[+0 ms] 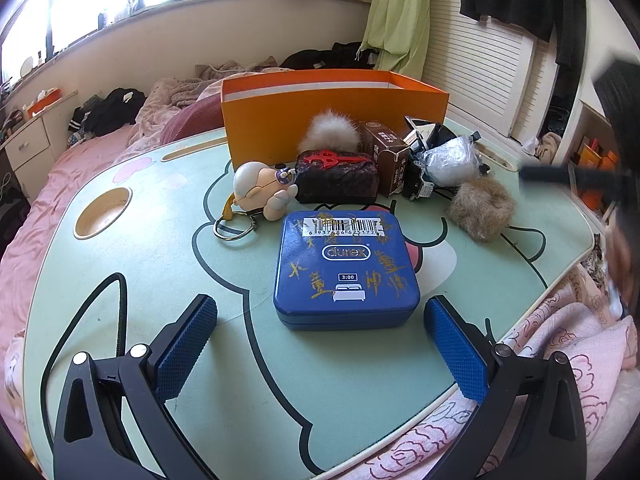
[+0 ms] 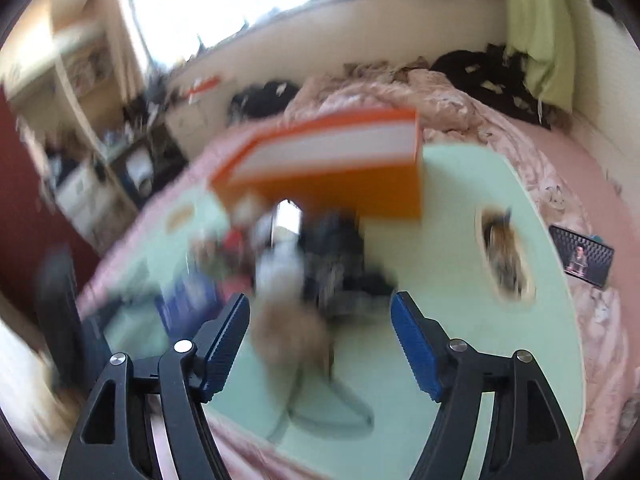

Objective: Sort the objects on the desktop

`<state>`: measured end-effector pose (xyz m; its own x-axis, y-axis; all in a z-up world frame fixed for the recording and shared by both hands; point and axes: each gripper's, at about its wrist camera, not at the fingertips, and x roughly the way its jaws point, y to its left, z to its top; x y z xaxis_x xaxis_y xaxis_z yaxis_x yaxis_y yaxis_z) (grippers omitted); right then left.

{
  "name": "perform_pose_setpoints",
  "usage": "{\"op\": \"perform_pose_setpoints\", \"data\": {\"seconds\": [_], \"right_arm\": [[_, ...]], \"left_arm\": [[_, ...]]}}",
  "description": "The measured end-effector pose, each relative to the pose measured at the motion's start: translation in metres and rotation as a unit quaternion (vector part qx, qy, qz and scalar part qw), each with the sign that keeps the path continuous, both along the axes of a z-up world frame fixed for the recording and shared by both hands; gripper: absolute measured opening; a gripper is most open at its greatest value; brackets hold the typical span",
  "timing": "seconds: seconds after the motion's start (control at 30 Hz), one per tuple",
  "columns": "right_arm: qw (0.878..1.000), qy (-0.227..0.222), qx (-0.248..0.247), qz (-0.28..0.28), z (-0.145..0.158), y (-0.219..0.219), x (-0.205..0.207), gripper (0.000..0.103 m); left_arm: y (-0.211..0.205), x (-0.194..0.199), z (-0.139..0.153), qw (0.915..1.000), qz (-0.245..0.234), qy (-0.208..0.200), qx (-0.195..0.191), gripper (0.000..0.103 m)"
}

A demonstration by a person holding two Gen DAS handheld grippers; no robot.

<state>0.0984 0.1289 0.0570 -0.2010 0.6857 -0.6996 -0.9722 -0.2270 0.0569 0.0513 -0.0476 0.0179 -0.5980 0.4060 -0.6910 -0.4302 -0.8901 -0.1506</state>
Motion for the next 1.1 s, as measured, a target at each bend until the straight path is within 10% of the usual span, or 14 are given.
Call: {"op": "perform_pose_setpoints", "data": {"seconds": [0.17, 0.27, 1.1], "right_arm": [[0.995, -0.081, 0.050, 0.021, -0.035, -0.023, -0.024, 0.077], [0.993, -0.096, 0.074, 0.008, -0.046, -0.018, -0.024, 0.103], [0.992, -0.094, 0.084, 0.020, -0.050, -0.017, -0.020, 0.103]], "left_arm": [[0.000, 0.000, 0.000, 1.0000, -0.002, 0.000, 0.000, 0.103], [0.001, 0.000, -0.001, 1.0000, -0.004, 0.001, -0.001, 0.103], [0.001, 0.000, -0.001, 0.9999, -0.015, 0.003, -0.004, 0.103]]}}
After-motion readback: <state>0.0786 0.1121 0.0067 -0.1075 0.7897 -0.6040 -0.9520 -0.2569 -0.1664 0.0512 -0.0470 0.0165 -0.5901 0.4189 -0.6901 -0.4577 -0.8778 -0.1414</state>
